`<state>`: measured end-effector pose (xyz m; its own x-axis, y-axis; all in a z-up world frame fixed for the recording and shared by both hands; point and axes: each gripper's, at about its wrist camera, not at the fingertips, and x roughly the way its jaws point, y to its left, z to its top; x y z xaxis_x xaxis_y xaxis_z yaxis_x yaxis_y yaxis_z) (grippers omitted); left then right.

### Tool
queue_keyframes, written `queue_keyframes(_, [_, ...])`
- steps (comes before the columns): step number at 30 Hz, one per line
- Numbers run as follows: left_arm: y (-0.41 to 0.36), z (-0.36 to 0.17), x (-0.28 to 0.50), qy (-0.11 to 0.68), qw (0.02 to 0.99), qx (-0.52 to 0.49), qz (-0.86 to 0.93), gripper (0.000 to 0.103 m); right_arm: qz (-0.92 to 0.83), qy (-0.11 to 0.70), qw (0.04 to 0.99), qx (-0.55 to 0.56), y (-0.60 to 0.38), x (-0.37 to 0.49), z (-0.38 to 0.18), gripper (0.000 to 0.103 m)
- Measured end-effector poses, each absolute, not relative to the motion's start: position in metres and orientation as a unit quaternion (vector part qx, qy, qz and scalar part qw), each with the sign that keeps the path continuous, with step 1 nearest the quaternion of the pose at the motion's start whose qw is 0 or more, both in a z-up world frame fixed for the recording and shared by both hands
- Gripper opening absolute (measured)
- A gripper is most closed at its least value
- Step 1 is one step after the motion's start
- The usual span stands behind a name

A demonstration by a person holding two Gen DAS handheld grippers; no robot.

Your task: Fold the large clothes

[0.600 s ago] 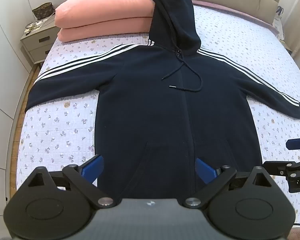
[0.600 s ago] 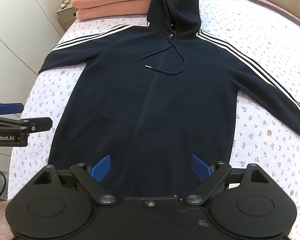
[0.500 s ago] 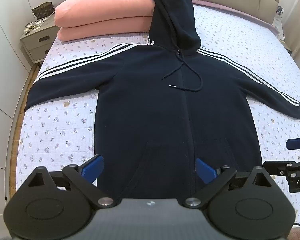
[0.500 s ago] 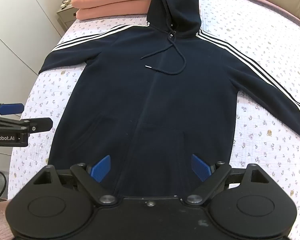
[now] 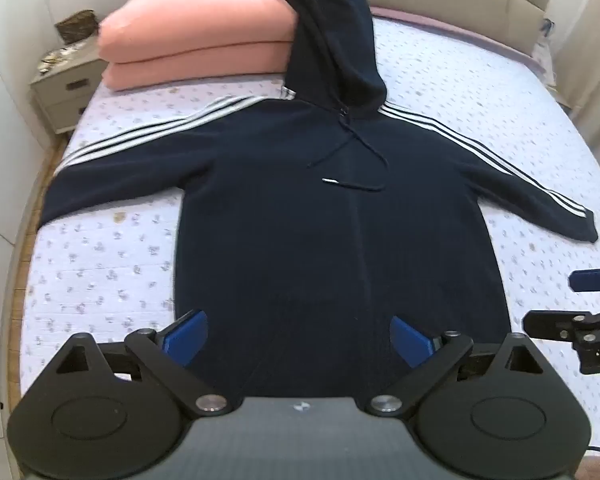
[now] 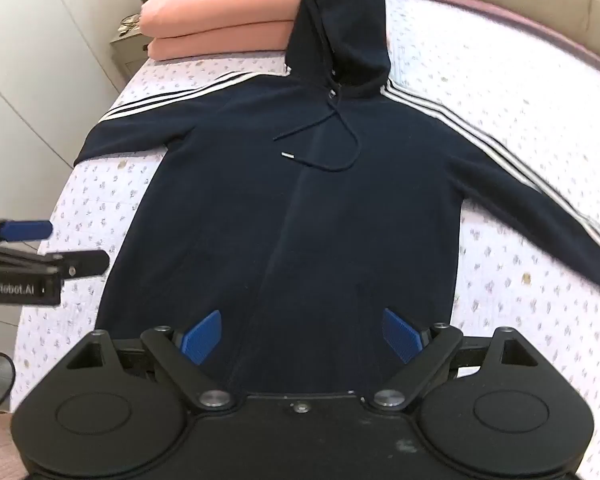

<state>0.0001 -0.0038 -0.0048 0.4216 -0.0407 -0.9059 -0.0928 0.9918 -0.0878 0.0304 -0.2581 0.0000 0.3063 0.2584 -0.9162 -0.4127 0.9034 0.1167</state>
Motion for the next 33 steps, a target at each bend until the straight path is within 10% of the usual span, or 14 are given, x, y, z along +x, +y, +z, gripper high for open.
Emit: queue_keyframes(33, [0.0056, 0.0002, -0.0006, 0.534, 0.842, -0.079, 0.026, 0.099, 0.216, 0.549, 0.805, -0.068, -0.2606, 0.0306, -0.0009, 0.103])
